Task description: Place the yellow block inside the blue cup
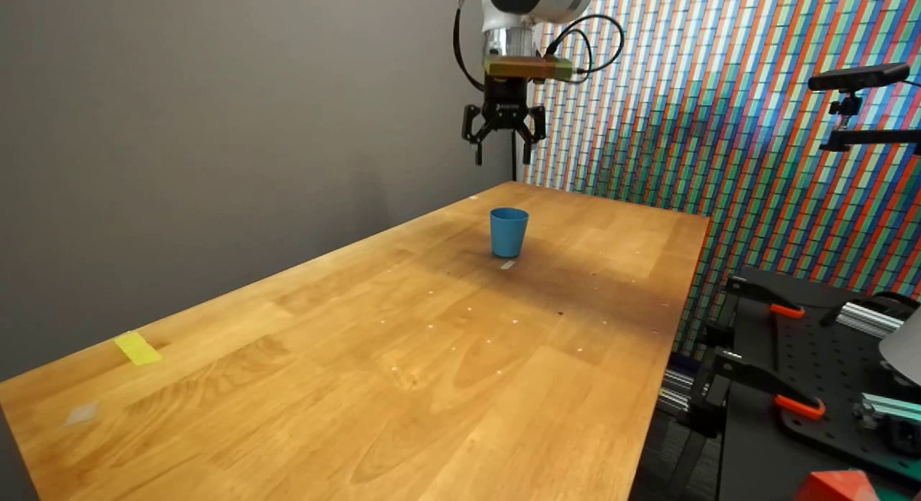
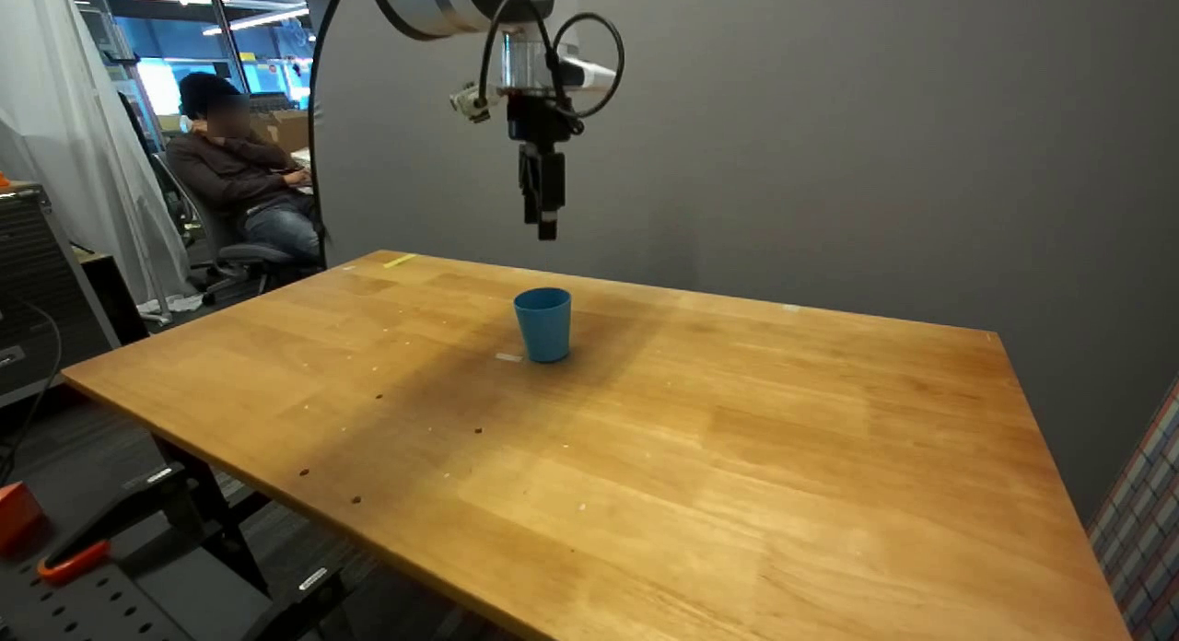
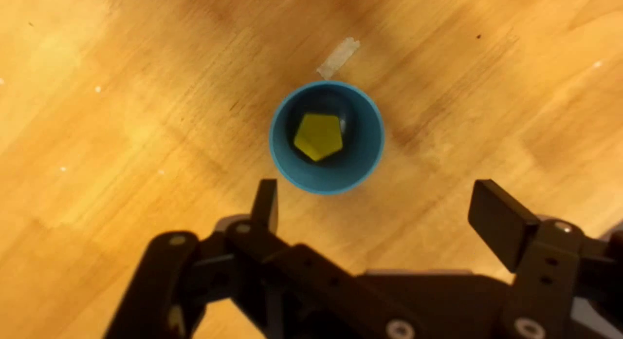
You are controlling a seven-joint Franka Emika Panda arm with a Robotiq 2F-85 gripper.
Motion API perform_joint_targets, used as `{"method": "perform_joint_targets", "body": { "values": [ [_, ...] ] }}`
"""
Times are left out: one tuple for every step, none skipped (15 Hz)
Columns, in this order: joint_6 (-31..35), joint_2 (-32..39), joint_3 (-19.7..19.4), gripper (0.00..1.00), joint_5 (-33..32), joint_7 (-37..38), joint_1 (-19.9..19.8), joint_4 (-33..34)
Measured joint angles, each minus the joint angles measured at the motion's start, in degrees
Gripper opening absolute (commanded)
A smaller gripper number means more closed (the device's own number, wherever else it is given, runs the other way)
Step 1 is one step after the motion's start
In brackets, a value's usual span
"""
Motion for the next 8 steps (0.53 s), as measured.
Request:
{"method": "perform_joint_targets", "body": {
  "values": [
    [0.0, -2.9, 0.3, 1.0, -0.4, -1.6, 0.1, -1.0],
    [-0.3, -5.7, 0.6, 1.0, -1.2, -3.3, 0.3, -1.9],
    [-1.3, -8.6, 1.0, 1.0, -2.2, -5.0, 0.6, -2.6],
    [-3.2, -11.3, 1.6, 0.99, -3.1, -6.7, 0.8, -3.2],
    [-5.4, -14.1, 2.5, 1.0, -3.5, -8.6, 1.0, -3.7],
    [-6.4, -15.9, 3.0, 1.0, -3.5, -8.7, 1.0, -4.0],
    [-6.4, -16.3, 3.0, 1.0, -3.5, -8.6, 1.0, -4.2],
    [-6.4, -15.9, 3.0, 1.0, -3.5, -8.6, 1.0, -4.3]
  ]
}}
